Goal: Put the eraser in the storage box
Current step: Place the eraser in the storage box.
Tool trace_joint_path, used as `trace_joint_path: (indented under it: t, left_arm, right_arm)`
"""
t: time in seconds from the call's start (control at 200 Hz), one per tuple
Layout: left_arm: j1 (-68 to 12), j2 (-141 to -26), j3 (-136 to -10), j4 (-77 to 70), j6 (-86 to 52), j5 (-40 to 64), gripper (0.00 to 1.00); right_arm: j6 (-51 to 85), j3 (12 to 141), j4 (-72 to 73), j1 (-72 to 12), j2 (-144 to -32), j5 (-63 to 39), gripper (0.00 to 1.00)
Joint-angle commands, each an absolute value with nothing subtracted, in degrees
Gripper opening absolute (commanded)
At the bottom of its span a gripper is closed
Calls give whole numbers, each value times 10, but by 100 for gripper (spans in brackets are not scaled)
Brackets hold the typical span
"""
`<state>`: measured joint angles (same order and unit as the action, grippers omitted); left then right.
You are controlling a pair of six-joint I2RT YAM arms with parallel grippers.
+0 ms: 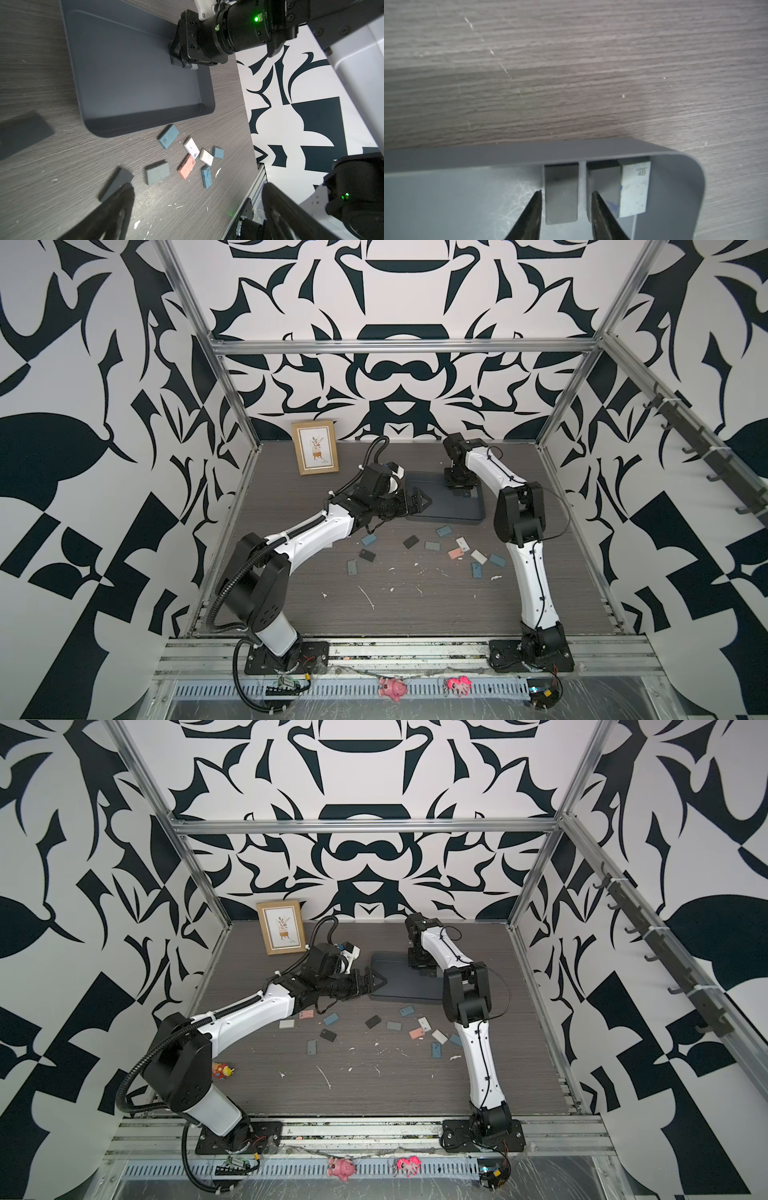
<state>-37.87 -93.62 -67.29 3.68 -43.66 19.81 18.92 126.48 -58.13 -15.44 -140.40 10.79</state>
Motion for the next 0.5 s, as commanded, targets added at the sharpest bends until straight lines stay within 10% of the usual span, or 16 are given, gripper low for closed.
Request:
trace_joint_path:
  t: [0.0,0.495]
  left_arm:
    - [-376,-939,-691,43,-432,201,99]
    - [-374,-907,-743,213,-328,104,99]
  right_arm:
    - [185,1280,-597,-151,-1336,117,43]
    - [196,1133,-547,-152,-1176,73,68]
